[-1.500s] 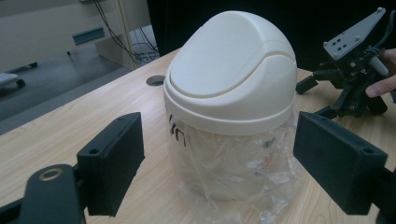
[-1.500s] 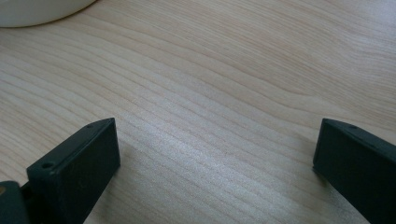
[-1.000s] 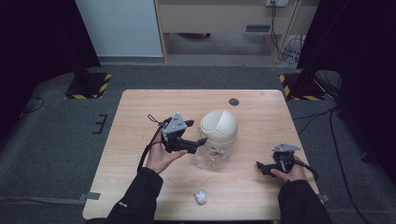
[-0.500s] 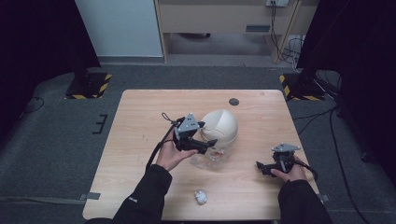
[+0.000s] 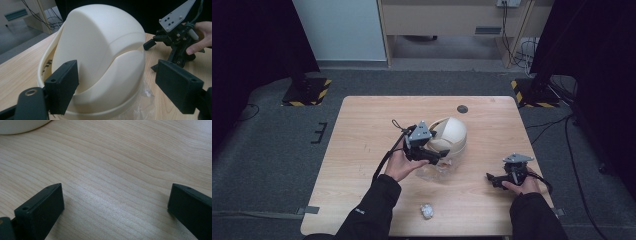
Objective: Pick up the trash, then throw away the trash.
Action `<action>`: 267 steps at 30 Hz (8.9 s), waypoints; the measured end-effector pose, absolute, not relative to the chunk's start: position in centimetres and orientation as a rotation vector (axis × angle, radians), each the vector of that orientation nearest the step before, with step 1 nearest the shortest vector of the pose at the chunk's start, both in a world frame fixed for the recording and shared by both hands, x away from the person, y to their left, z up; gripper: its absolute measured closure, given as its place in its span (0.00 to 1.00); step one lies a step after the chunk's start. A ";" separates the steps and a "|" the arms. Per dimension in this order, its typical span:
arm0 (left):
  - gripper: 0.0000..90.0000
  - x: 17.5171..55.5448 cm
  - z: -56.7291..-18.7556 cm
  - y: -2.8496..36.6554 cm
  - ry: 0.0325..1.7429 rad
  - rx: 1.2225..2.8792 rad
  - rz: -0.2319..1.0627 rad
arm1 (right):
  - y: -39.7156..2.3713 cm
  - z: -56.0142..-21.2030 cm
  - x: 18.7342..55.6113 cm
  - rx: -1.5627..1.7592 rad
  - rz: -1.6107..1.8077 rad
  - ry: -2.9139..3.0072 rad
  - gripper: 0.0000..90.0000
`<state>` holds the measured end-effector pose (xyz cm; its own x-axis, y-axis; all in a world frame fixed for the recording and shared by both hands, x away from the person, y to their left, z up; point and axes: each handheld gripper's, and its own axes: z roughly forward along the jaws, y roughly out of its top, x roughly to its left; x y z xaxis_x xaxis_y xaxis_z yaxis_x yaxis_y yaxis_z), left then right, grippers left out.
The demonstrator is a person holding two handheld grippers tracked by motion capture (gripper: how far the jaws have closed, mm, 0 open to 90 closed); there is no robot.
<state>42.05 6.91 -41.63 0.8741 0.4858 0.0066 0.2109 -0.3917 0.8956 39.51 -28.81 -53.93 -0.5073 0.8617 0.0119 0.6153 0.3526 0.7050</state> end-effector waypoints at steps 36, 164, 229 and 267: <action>0.20 43.9 -43.0 6.1 0.556 1.928 0.216 | -28.8 -53.9 39.5 1.298 0.940 2.259 0.01; 0.68 31.0 -49.2 11.8 0.509 2.210 0.145 | -28.7 -53.9 39.4 1.277 0.944 2.276 0.01; 0.69 37.9 -38.6 20.0 0.703 1.674 0.464 | -28.7 -53.9 39.4 1.273 0.947 2.277 0.01; 0.68 42.9 -38.5 13.5 0.688 1.701 0.447 | -28.7 -53.9 39.4 1.274 0.947 2.277 0.01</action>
